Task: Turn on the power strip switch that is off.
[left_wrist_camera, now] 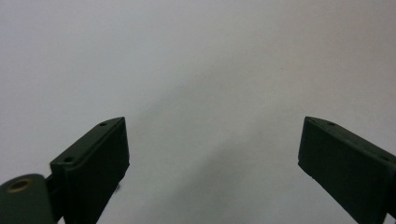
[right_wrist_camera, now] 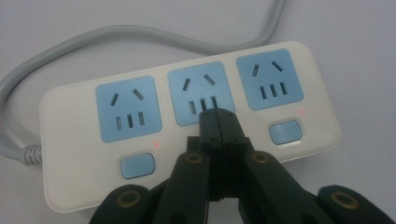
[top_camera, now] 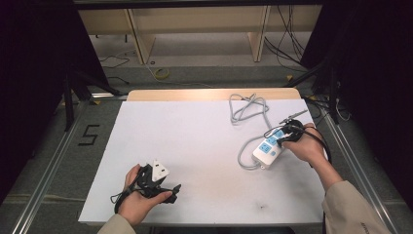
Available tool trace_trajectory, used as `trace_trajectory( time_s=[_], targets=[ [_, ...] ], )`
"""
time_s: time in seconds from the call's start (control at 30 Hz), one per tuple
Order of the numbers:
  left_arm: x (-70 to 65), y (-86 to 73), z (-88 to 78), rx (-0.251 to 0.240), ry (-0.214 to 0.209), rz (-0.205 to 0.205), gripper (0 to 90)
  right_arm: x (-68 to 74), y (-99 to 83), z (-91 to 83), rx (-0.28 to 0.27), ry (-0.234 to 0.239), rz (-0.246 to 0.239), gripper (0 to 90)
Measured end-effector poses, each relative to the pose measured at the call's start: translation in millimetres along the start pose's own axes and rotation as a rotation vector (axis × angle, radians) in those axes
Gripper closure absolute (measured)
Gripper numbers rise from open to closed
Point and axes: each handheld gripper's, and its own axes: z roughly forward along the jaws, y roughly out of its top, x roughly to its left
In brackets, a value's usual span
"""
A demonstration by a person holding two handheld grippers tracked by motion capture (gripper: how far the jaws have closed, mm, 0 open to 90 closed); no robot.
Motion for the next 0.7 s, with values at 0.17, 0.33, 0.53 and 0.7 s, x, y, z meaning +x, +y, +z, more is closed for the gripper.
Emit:
trace_trajectory(
  time_s=[0.17,0.33,0.53,0.7],
  targets=[
    [0.5,-0.4,0.0,0.000,0.001,-0.003,8.2,1.0,-0.5,-5.2,-0.036,0.001,0.007,88.5],
    [0.2,-0.3,-0.3,0.000,0.002,-0.003,8.3,3.5,-1.8,-9.0,-0.056,0.003,0.007,86.5],
    [0.4,-0.6,-0.3,0.002,0.000,-0.006,8.3,5.3,-3.5,-14.1,-0.080,0.012,0.012,83.5],
    [0.3,-0.9,-0.4,0.002,0.001,-0.008,8.3,8.3,-6.7,-18.7,-0.108,0.015,0.014,80.2]
  ],
)
